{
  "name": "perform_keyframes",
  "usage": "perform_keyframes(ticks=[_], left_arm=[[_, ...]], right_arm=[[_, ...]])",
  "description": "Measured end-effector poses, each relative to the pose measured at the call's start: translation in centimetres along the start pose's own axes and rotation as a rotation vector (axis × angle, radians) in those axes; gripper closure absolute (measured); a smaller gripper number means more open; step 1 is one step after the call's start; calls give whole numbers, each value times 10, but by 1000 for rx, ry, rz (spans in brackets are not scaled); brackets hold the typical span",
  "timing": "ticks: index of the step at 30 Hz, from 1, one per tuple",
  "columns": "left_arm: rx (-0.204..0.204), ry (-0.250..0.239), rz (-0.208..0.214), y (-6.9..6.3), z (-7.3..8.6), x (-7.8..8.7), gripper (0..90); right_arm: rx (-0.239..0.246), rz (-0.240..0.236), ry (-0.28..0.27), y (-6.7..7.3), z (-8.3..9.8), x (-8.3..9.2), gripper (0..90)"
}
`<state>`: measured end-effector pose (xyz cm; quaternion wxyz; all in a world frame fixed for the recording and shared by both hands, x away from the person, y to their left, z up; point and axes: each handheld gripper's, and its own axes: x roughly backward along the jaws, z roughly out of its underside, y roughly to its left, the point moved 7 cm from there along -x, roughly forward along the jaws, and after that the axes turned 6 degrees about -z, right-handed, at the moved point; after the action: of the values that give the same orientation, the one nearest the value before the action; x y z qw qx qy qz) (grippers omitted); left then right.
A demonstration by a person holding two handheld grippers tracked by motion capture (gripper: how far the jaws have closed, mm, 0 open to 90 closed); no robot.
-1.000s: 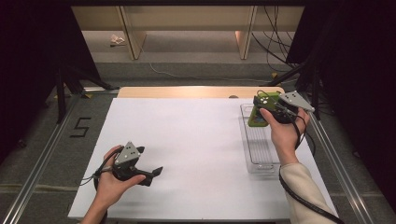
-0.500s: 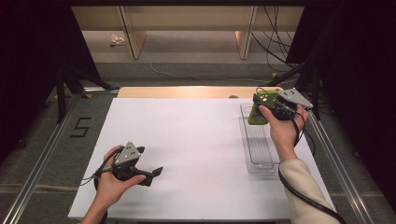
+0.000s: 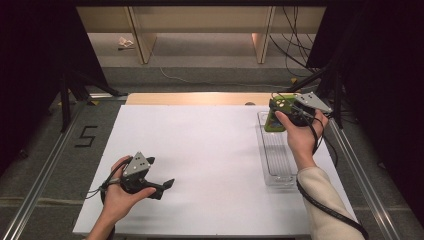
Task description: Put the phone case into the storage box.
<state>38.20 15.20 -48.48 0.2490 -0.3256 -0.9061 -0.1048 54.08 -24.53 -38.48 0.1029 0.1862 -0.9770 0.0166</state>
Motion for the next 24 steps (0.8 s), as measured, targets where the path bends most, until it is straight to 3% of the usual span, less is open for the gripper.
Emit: perform_keyframes(ticks=[24], left_arm=[[1,0,1,0,0,0,0]], right_arm=[[3,15,22,-4,-3,-16,167]])
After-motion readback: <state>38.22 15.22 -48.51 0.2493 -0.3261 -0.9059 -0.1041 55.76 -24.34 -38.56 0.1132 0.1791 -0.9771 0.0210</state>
